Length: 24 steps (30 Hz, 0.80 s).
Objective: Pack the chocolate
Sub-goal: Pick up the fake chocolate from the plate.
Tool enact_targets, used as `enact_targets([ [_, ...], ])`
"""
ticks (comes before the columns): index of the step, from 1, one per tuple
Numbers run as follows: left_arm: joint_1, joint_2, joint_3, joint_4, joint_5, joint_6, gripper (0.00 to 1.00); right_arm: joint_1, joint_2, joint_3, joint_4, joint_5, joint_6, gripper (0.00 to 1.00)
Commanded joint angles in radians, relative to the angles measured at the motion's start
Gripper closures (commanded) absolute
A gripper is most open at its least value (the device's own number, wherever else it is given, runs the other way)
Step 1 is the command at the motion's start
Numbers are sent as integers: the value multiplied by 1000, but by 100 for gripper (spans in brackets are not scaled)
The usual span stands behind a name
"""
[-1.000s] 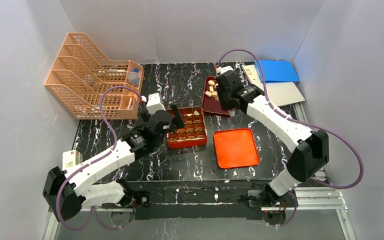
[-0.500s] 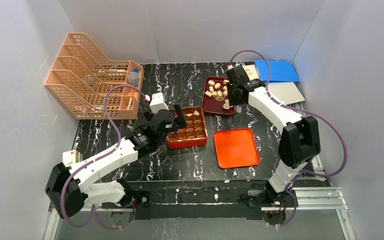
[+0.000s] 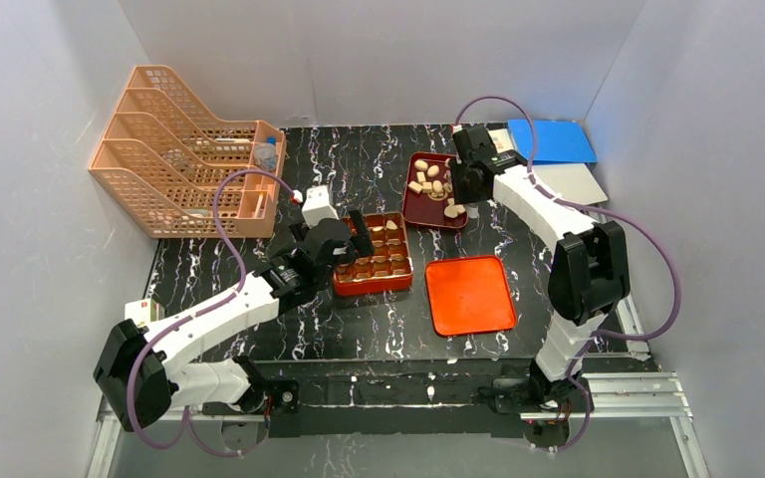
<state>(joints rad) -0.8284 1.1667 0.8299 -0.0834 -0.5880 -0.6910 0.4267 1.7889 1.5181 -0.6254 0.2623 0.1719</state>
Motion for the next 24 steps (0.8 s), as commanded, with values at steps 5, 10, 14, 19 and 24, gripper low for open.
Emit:
enact_targets([
  [5, 9, -1, -14, 5, -15, 4, 2, -23, 28, 69, 32, -30, -26, 71],
  [10, 11, 5, -12, 8, -11, 1, 2, -29, 36, 75, 32, -39, -33, 67],
  [14, 12, 7, -11, 9, -10, 2, 2, -32, 38, 75, 34, -44, -34, 65],
  [19, 12, 5, -12, 6, -11, 1, 2, -38, 43, 70, 35, -62, -34, 58],
  [24, 12, 2, -12, 5, -13, 1, 2, -40, 43, 69, 40, -77, -32, 56],
])
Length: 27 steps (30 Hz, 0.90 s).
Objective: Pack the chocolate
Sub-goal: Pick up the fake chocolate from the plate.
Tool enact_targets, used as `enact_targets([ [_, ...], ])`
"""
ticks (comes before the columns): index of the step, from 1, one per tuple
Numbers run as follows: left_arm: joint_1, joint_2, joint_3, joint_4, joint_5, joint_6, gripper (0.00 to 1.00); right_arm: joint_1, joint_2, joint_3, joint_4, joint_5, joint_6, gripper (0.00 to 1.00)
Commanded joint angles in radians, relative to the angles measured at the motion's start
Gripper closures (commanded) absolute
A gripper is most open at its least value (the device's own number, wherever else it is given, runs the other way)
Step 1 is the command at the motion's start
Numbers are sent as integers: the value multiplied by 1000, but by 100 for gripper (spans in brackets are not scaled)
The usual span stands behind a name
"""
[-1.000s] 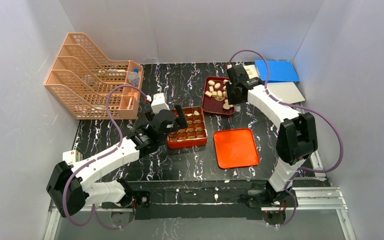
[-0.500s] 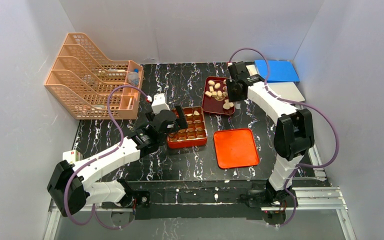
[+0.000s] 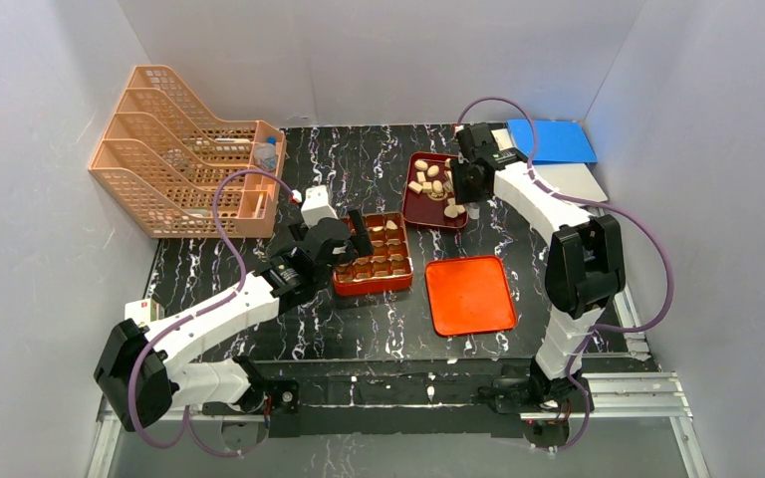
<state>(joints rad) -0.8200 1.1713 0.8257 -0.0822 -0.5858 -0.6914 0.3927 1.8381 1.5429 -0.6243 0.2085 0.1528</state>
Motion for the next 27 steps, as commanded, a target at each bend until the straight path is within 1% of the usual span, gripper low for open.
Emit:
enact_targets([
  [1, 4, -2, -8, 4, -15, 1, 2, -6, -5, 44, 39, -24, -15, 56],
  [11, 5, -5, -7, 1, -17, 3, 2, -9, 20, 49, 29, -16, -16, 54],
  [20, 8, -4, -14, 7, -12, 1, 2, -15, 25, 49, 30, 31, -25, 54],
  [27, 12, -4, -17, 8, -10, 0, 2, -17, 34, 44, 30, 24, -24, 54],
])
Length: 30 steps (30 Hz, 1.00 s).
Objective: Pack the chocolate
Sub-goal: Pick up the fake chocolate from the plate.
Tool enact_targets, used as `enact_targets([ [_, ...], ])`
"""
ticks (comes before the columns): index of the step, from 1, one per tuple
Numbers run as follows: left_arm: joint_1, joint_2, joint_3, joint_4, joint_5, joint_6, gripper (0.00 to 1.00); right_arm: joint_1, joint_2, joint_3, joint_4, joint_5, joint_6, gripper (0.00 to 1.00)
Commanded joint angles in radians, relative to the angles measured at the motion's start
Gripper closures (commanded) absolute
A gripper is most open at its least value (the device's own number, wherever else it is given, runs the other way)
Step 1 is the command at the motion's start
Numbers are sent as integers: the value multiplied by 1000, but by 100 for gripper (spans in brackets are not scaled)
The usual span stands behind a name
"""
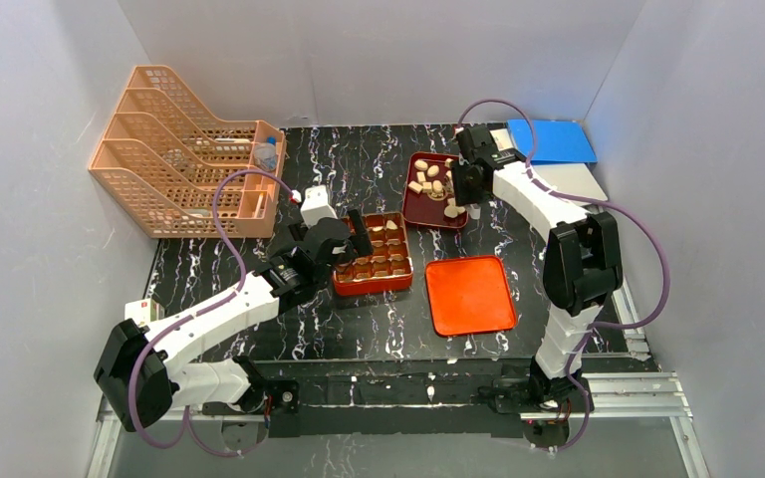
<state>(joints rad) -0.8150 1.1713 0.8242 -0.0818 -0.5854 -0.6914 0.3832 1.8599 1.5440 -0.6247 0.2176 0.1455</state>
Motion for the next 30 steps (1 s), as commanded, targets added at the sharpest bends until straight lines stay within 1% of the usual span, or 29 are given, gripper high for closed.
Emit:
enact_targets([
  [1, 7, -5, -16, 8, -11, 0, 2, -7, 15, 41, 32, 12, -17, 54],
  [4, 7, -8, -17, 8, -12, 1, 2, -7, 24, 39, 34, 1, -18, 56],
  [6, 8, -7, -18, 7, -13, 1, 2, -7, 28, 38, 37, -4, -17, 60],
  [9, 9, -11, -23, 8, -12, 0, 2, -7, 33, 31, 46, -15, -17, 74],
  [12, 11, -13, -24, 7, -14, 0, 2, -7, 34, 29, 44, -22, -17, 90],
  [14, 11, -15, -25, 7, -14, 0, 2, -7, 26, 25, 44, -25, -14, 98],
  [30, 12, -48, -14, -23, -33, -7, 2, -6, -127, -23, 62, -36, -7, 99],
])
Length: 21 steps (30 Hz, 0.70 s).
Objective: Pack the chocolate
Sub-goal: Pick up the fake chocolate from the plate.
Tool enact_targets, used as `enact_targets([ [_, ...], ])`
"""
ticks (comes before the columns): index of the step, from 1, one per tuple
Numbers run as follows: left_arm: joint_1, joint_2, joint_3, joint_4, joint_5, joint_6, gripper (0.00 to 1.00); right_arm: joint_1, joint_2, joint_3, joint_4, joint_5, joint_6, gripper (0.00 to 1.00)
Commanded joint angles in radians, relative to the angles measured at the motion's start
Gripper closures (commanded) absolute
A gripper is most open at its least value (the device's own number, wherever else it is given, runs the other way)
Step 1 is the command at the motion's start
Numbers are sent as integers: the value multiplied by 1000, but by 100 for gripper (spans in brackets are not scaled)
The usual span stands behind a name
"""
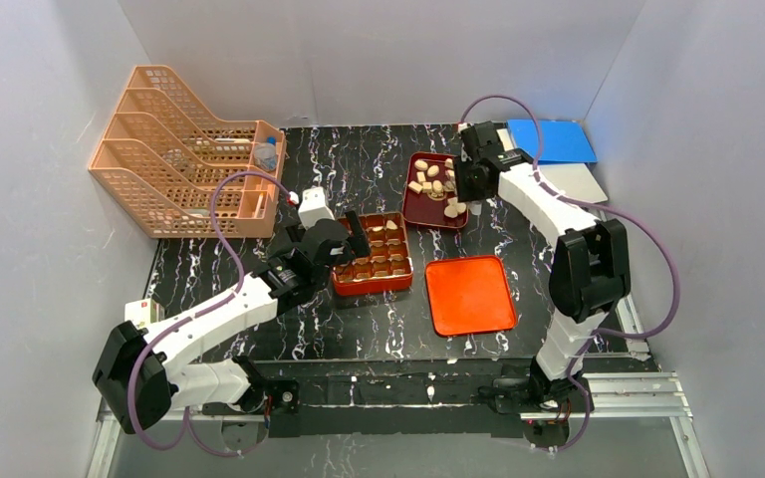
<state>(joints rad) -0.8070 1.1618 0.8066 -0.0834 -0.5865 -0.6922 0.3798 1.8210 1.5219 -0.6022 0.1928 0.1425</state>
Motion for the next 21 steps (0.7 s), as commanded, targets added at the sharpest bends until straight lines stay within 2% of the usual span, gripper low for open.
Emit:
enact_targets([
  [1, 5, -39, 5, -23, -34, -6, 2, -3, -98, -3, 39, -13, -3, 99],
  [14, 5, -44, 29, -40, -34, -9, 2, 2, -129, -35, 48, -14, -18, 99],
  [18, 4, -44, 29, -41, -34, -8, 2, 2, -101, -17, 57, -20, -18, 81],
  [21, 4, -38, 31, -42, -37, -3, 2, 2, -78, 8, 57, -23, -18, 73],
])
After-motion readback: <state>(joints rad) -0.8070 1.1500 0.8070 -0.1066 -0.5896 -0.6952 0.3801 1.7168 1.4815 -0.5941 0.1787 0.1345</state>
